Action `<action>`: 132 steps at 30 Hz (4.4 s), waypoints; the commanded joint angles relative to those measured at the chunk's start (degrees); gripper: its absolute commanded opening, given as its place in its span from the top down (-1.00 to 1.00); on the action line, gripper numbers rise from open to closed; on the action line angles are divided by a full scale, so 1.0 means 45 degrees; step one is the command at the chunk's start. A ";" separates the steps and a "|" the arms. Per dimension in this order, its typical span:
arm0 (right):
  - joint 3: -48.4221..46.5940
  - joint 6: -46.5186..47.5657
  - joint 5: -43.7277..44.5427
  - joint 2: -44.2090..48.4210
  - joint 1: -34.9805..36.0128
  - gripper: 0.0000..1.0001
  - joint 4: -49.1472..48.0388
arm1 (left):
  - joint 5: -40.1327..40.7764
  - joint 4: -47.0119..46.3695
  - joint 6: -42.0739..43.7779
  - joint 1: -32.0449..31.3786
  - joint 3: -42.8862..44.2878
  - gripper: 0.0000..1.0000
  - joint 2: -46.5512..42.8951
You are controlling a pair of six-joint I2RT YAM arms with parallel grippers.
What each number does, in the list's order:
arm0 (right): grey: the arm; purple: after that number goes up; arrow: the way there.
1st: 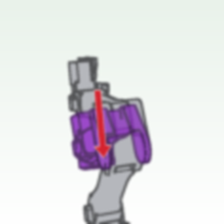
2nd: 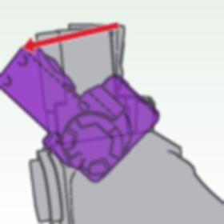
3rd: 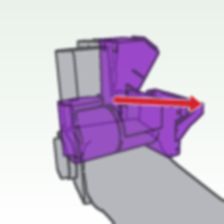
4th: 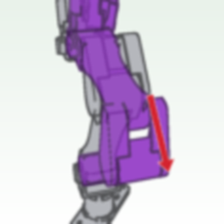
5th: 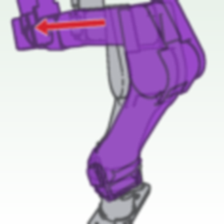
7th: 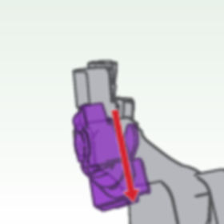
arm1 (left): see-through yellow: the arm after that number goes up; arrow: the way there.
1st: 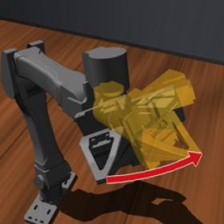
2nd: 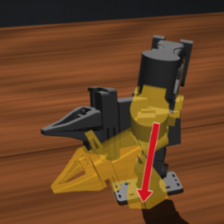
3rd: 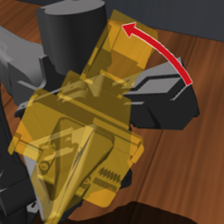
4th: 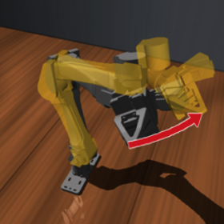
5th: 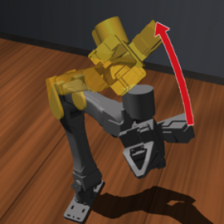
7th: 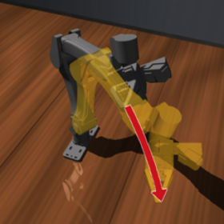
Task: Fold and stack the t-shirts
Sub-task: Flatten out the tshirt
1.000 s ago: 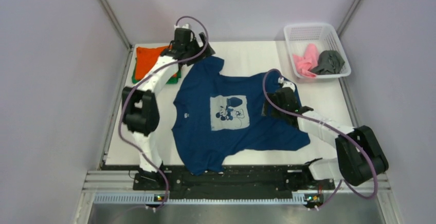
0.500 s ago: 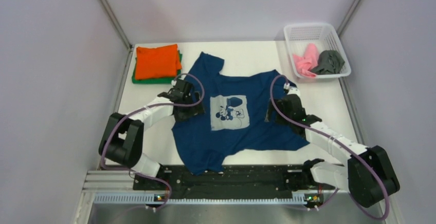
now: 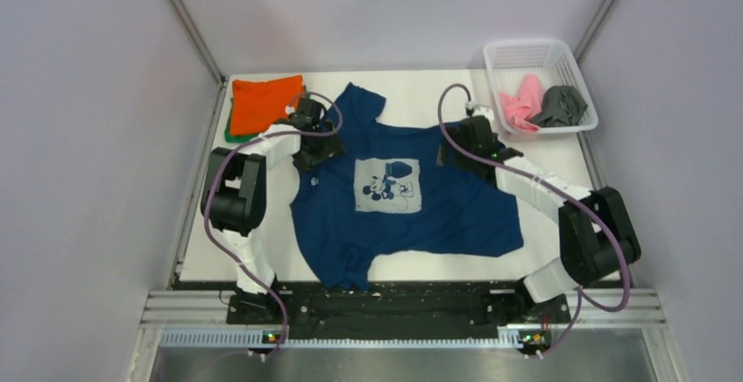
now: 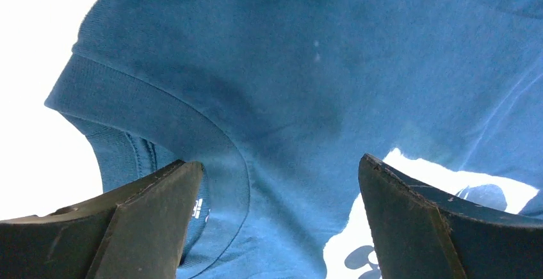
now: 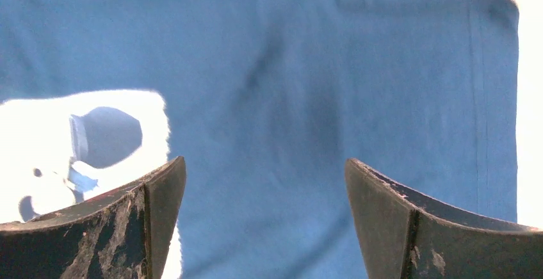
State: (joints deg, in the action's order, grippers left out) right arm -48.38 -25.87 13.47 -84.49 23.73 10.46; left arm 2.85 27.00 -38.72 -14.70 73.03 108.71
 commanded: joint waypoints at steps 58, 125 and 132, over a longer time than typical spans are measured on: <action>0.2791 -0.3346 -0.6832 0.4112 0.5903 -0.70 -0.3945 | 0.0361 0.2454 -0.3313 -0.3852 -0.7747 -0.98 -1.0116; -0.1745 0.0168 -0.0249 -0.1372 0.0884 -0.93 0.0577 | 0.0782 0.0907 -0.0015 -0.1904 -0.0804 -0.95 -0.2211; -0.5313 0.0520 -0.1273 -0.5968 -0.1281 -0.82 0.0940 | -0.0443 0.3004 0.0875 -0.0611 0.4768 -0.85 0.3254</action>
State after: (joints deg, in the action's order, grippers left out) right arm -64.23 -26.22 10.94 -104.51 21.47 15.70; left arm 4.40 35.70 -38.57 -19.59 84.44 115.28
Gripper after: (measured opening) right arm 0.912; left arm 0.926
